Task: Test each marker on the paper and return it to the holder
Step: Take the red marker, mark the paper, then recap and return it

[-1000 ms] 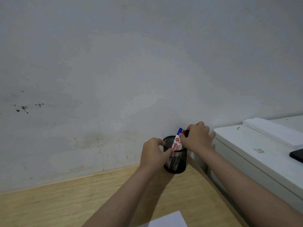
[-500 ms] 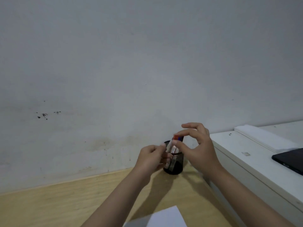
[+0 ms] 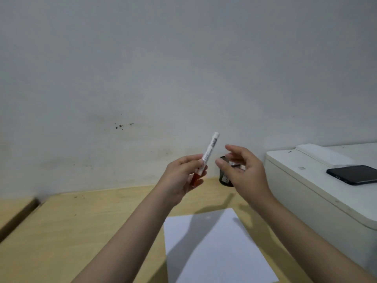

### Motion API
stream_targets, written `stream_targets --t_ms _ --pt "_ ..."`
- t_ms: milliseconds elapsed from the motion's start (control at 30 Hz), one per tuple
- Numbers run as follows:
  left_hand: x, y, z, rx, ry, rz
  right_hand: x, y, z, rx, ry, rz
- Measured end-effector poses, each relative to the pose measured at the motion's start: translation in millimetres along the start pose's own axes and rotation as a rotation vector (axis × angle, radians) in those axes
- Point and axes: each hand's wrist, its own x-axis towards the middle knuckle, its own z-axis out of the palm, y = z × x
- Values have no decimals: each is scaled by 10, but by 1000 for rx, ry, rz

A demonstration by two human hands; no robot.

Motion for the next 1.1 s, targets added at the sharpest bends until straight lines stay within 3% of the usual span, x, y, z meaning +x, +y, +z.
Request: stream_targets --t_ms 167,433,567,733,933,1100 --pt "-399 103 -96 230 -27 153 -64 -254 286 176 -62 317" --pt "-668 79 -452 463 140 290 -169 -426 439 292 35 269" --pt "-717 73 -472 515 209 388 -235 -432 537 303 -96 289" --pt "-724 -13 -482 748 225 527 -259 -343 656 255 -198 293" --pt "-620 -57 -610 705 173 424 -238 -253 694 281 -253 170" --pt "-508 -118 -881 580 223 277 -110 -147 633 448 -85 295"
